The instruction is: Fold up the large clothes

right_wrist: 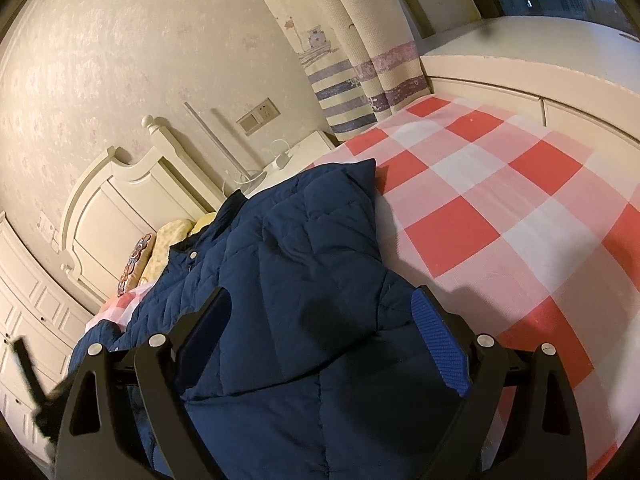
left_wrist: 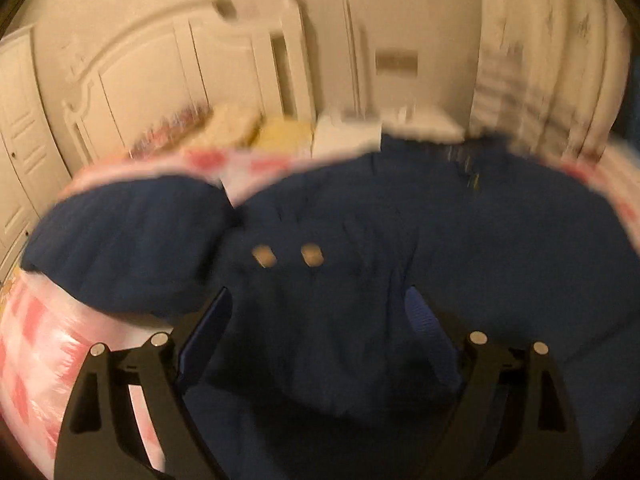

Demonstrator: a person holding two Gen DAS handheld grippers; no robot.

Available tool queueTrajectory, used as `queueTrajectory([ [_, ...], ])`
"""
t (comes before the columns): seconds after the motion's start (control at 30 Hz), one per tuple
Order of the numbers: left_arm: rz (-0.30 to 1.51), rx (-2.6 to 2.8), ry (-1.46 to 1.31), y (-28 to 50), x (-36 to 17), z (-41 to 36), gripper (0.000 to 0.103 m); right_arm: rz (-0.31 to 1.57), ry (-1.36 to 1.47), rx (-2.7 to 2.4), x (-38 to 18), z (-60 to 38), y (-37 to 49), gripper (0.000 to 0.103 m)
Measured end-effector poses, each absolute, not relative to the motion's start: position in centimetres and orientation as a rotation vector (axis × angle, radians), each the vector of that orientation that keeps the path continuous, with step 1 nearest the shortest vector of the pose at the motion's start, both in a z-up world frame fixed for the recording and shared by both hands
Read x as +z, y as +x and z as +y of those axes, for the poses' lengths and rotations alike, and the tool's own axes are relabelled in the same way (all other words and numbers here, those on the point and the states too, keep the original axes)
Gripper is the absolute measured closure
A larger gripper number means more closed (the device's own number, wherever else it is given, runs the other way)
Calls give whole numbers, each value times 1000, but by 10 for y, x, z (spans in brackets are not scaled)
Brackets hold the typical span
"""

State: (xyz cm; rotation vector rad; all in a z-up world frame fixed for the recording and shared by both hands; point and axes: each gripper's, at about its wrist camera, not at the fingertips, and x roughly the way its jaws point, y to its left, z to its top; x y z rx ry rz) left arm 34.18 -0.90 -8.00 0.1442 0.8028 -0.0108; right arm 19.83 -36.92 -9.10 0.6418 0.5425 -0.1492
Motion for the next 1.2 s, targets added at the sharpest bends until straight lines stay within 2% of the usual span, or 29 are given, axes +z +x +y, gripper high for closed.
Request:
queueTrajectory([
  [0.07,862,-16,128,351,-94,-6,15,530,611,-152,-86,-365,196,17],
  [0.1,854,-26,108,350,-91,-3,13,523,575,-155,-80,-361,194,23],
  [0.17,861,-39,93,352,-95,1,10,521,489,-138,-68,-347,195,28],
  [0.3,859,-34,122,350,-100,-3,5,557,251,-77,-39,-302,222,28],
  [0.4,858,-34,126,351,-98,-7,4,706,22,-5,-43,-263,271,28],
  [0.53,853,-54,96,347,-96,-2,3,967,-85,49,-96,-244,317,29],
  [0.63,851,-61,84,348,-95,1,3,957,-22,53,-89,-254,318,28],
  [0.73,852,-64,78,347,-95,1,3,852,48,-25,-66,-275,318,28],
  [0.8,848,-68,73,346,-95,2,2,791,111,-131,-57,-299,327,20],
  [0.83,845,-73,64,346,-94,3,3,788,120,-160,-59,-307,333,20],
  [0.93,838,-87,38,345,-93,7,3,952,197,-203,-93,-332,361,18],
  [1.03,825,-103,9,343,-91,11,3,930,137,-236,-81,-316,348,18],
  [1.13,779,-120,-52,337,-84,21,3,795,106,-183,-56,-277,314,17],
  [1.2,721,-119,-118,330,-75,34,3,778,61,-62,-52,-237,294,16],
])
